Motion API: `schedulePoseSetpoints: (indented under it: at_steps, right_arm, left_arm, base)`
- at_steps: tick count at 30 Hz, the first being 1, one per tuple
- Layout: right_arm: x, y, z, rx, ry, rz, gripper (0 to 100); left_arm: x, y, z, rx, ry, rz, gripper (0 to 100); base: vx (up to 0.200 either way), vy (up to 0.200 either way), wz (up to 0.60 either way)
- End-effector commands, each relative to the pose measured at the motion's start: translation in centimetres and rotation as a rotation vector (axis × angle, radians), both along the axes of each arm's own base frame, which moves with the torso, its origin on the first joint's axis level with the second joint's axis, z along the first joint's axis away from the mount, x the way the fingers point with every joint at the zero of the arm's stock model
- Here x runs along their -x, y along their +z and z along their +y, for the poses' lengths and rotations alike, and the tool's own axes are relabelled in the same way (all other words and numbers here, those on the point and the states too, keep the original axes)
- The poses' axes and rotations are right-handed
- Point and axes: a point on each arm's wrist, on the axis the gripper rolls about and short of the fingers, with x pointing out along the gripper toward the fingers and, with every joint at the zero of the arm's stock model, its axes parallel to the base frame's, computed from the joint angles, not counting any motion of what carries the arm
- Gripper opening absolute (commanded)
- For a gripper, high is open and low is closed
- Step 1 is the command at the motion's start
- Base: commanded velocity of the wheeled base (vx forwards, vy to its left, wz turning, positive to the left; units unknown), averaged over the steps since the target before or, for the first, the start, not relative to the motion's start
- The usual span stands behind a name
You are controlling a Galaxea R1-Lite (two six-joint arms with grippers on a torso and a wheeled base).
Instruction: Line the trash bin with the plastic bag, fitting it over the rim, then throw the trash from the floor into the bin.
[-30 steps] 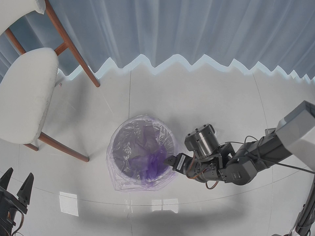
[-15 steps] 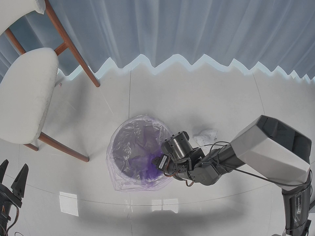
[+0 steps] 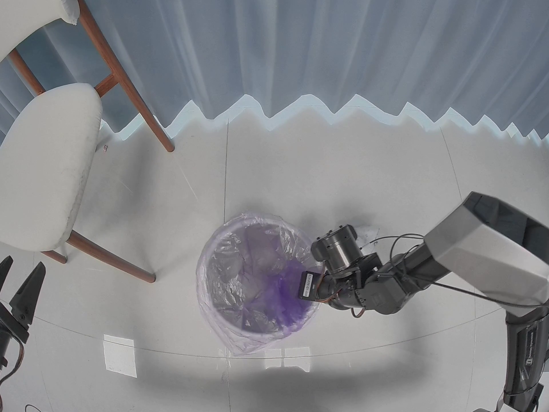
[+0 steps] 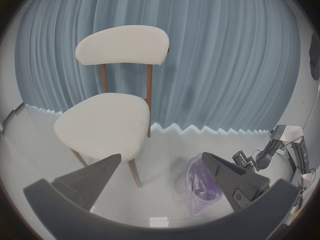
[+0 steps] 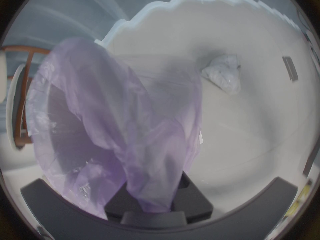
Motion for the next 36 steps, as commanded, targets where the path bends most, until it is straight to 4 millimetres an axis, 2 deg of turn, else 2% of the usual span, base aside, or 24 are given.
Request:
schedulePoseSetpoints:
  at_steps: [1, 3, 4, 6, 8, 9, 10, 15, 17, 21, 26, 31, 36]
  right_arm:
    - [0.2, 5.8, -5.1, -0.054, 0.11, -0.128, 0]
    - [0.4, 7.7, -6.3, -0.098, 0.148, -0.156, 0]
    - [0.5, 8.0, -6.4, -0.105, 0.153, -0.158, 0]
    - [1.6, 9.5, -7.9, -0.156, 0.192, -0.155, 0]
    - [2.1, 9.7, -8.4, -0.171, 0.205, -0.148, 0]
    - [3.3, 10.3, -9.6, -0.205, 0.232, -0.132, 0]
    - [3.6, 10.3, -10.1, -0.215, 0.238, -0.125, 0]
    - [5.6, 11.0, -11.8, -0.291, 0.309, -0.092, 0]
    - [7.0, 11.0, -12.6, -0.335, 0.364, -0.059, 0]
    - [7.9, 10.8, -12.9, -0.34, 0.388, -0.047, 0]
    - [8.5, 10.7, -12.9, -0.344, 0.441, -0.043, 0]
    - [8.6, 10.5, -12.8, -0.34, 0.446, -0.038, 0]
    - [8.7, 10.3, -12.9, -0.337, 0.446, -0.032, 0]
  left_arm:
    - [-3.9, 2.0, -0.4, 0.039, -0.123, 0.112, 100]
    - [-5.4, 2.7, -0.6, 0.098, -0.167, 0.157, 100]
    - [-5.7, 2.8, -0.7, 0.107, -0.174, 0.165, 100]
    - [-7.3, 3.0, -1.2, 0.203, -0.251, 0.274, 100]
    - [-7.6, 2.9, -1.4, 0.245, -0.276, 0.321, 100]
    - [-8.6, 2.1, -1.8, 0.334, -0.334, 0.443, 100]
    - [-9.1, 1.8, -1.9, 0.354, -0.349, 0.481, 100]
    - [-10.7, 0.5, -2.8, 0.382, -0.487, 0.605, 100]
    - [-11.4, 0.1, -3.6, 0.388, -0.581, 0.657, 100]
    - [-12.0, 0.0, -4.5, 0.402, -0.66, 0.698, 100]
    - [-14.1, 1.9, -6.1, 0.612, -0.748, 0.765, 100]
    - [-15.7, 2.6, -7.0, 0.713, -0.818, 0.748, 100]
    - [-16.0, 3.1, -8.1, 0.778, -0.871, 0.756, 100]
  base:
    - [0.0, 0.0, 0.0]
    - [0.0, 0.0, 0.0]
    - [0.0, 0.0, 0.0]
    - [0.0, 0.0, 0.0]
    - [0.0, 0.0, 0.0]
    - [0.0, 0.0, 0.0]
    - [0.0, 0.0, 0.0]
    - [0.0, 0.0, 0.0]
    - [0.0, 0.0, 0.0]
    - [0.0, 0.0, 0.0]
    - [0.0, 0.0, 0.0]
    - [0.0, 0.0, 0.0]
    - [0.0, 0.0, 0.0]
